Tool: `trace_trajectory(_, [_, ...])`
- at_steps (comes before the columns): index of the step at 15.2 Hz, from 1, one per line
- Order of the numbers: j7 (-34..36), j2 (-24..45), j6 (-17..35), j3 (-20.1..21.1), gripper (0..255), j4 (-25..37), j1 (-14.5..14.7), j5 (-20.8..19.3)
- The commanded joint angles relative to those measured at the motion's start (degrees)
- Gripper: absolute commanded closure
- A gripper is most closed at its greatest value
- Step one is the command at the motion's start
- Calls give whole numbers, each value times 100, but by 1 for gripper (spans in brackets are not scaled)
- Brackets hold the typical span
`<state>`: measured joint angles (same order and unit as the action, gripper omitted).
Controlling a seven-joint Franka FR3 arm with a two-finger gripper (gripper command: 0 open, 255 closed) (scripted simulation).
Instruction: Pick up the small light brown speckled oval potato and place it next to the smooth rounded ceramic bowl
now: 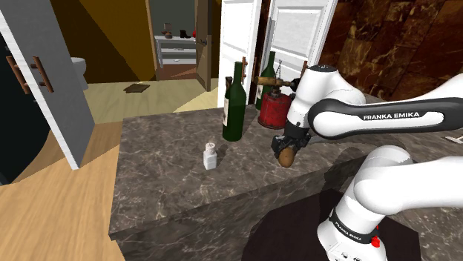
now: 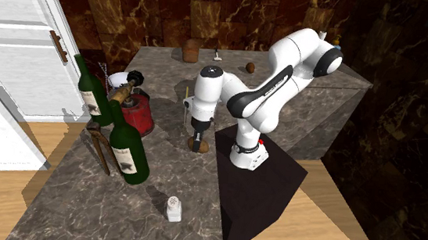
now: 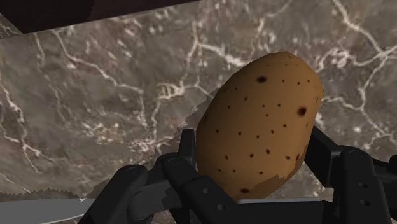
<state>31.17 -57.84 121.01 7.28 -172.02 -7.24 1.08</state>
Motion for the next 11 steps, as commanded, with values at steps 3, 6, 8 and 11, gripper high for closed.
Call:
trace_trajectory(3, [0, 1, 1, 0, 255, 0, 0, 1])
trace_trajectory(6, [0, 1, 1, 0, 255, 0, 0, 1])
trace_trajectory(8, [0, 1, 1, 0, 255, 0, 1, 1])
trace_trajectory(11, [-15, -63, -192, -17, 255, 130, -6, -10])
